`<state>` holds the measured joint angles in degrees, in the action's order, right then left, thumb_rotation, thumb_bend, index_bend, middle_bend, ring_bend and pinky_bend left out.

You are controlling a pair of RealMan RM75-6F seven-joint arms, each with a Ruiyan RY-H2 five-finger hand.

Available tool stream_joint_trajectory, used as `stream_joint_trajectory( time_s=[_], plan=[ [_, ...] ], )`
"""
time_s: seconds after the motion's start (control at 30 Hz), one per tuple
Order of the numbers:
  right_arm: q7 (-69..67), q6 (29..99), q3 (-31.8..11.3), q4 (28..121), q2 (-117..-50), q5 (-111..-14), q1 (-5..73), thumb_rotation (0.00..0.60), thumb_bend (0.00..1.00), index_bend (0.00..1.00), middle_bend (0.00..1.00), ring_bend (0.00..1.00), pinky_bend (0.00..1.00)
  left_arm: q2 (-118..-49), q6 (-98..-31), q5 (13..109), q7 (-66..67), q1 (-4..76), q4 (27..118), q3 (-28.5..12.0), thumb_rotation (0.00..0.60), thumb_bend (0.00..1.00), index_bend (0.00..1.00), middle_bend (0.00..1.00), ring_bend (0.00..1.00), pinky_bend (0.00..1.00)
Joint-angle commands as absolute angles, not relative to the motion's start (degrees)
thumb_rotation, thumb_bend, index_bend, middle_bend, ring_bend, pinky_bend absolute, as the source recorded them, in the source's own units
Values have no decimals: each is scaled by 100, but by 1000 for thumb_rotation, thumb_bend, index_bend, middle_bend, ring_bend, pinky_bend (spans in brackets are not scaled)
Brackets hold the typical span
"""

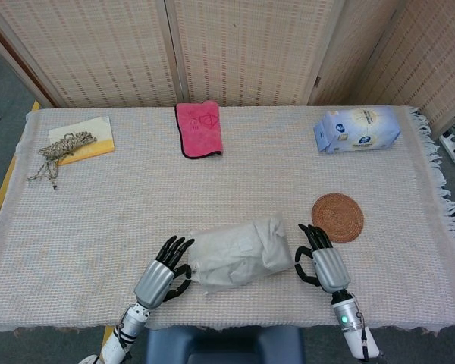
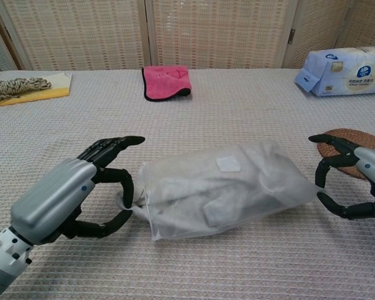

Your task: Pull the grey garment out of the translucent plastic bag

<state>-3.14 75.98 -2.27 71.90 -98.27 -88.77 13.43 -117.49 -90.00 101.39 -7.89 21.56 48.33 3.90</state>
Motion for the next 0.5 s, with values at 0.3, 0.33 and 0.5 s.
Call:
stream_joint_trajectory(
  time_s=[0.3,0.33,0.5],
  plan=[
    [-353,7687,-423,7184,-9498,-8648,1330,600,460,684,81,0,0,-11528,-9200,10027,-932,2093,4553,287,600,453,714,104,0,0],
    [-358,7702,-442,7177,-9458,-8637,1332,600,461,685,82,0,0,-11477,-9215,10008,-934,2108,4542,250,600,453,715,104,0,0],
    [-341,7802,-537,7160,-9280,-8606,1340,600,461,688,90,0,0,-11187,-9304,9951,-903,2166,4487,116,600,454,714,104,0,0]
  ],
)
